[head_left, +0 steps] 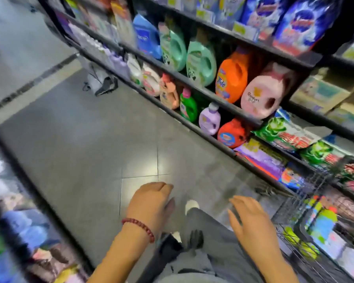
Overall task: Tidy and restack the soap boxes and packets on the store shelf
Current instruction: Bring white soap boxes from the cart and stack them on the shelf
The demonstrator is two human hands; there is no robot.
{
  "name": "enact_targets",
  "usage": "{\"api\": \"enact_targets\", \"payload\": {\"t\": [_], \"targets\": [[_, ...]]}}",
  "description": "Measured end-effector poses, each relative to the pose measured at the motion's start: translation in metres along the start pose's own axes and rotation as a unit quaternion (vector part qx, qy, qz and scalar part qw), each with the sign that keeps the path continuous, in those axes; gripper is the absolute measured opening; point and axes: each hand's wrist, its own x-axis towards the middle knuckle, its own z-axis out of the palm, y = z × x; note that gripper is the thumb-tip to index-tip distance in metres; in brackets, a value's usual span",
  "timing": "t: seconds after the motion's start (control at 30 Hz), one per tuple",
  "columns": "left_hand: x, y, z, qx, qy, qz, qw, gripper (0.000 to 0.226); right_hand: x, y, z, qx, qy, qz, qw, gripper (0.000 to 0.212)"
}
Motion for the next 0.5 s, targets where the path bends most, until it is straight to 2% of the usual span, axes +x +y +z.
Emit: {"api": "enact_targets", "payload": {"t": [0.13, 0.23, 0.33, 0.4, 0.43, 0.47, 0.5], "targets": [[0.081, -0.028, -0.004, -0.011, 0.024, 0.032, 0.999, 0.026, 0.072, 0.008, 0.019, 0.004, 0.011, 0.040, 0.999, 0.037], [0.147, -0.048, -0.010, 0.002, -0.019, 0.018, 1.000, 0.032, 0.144, 0.015, 0.028, 0.005, 0.039, 0.036, 0.999, 0.040], [0.207, -0.071, -0.021, 0.037, -0.012, 0.048, 0.998, 0.040, 0.224, 0.027, 0.024, 0.004, 0.114, 0.020, 0.993, 0.015], [0.256, -0.076, -0.058, 0.032, 0.014, 0.083, 0.996, 0.042, 0.284, 0.032, 0.004, 0.005, 0.149, 0.011, 0.989, 0.027], [0.281, -0.077, -0.077, 0.025, 0.017, 0.092, 0.995, 0.045, 0.314, 0.031, -0.011, 0.006, 0.165, 0.010, 0.986, 0.019], [0.308, -0.080, -0.093, 0.026, 0.020, 0.087, 0.996, 0.046, 0.344, 0.032, -0.027, 0.006, 0.185, 0.002, 0.983, 0.019], [0.333, -0.082, -0.112, 0.029, 0.060, 0.097, 0.993, 0.048, 0.373, 0.030, -0.048, 0.017, 0.189, 0.005, 0.982, 0.031]]}}
